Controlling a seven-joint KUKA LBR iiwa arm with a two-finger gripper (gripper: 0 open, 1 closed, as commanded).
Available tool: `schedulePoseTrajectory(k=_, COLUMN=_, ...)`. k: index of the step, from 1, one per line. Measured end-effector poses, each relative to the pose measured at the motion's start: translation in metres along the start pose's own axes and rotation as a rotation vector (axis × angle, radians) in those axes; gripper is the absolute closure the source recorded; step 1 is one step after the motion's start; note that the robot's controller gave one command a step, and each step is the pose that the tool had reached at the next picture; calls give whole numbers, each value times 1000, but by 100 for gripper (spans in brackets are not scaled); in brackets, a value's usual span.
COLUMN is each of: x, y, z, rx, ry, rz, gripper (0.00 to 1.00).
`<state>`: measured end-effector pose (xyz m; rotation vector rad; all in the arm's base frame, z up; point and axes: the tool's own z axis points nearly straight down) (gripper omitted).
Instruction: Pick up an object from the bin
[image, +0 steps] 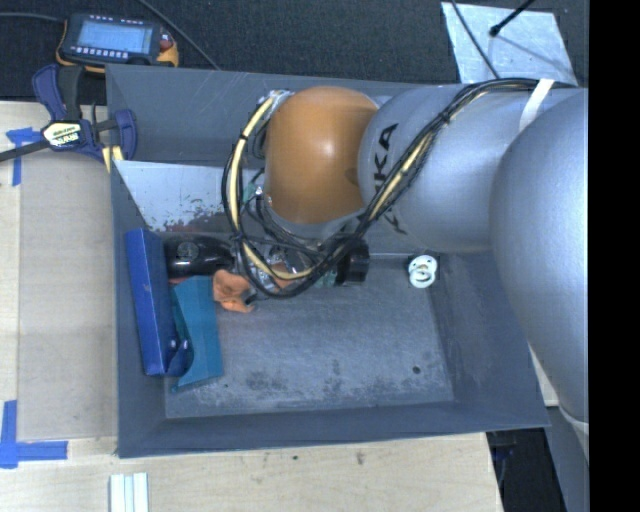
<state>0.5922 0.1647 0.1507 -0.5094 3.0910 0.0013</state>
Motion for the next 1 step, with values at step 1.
schedulePoseTrajectory(k=1, x=30, y=5, z=-16, rx=0, ry=8, rz=-18, gripper=100)
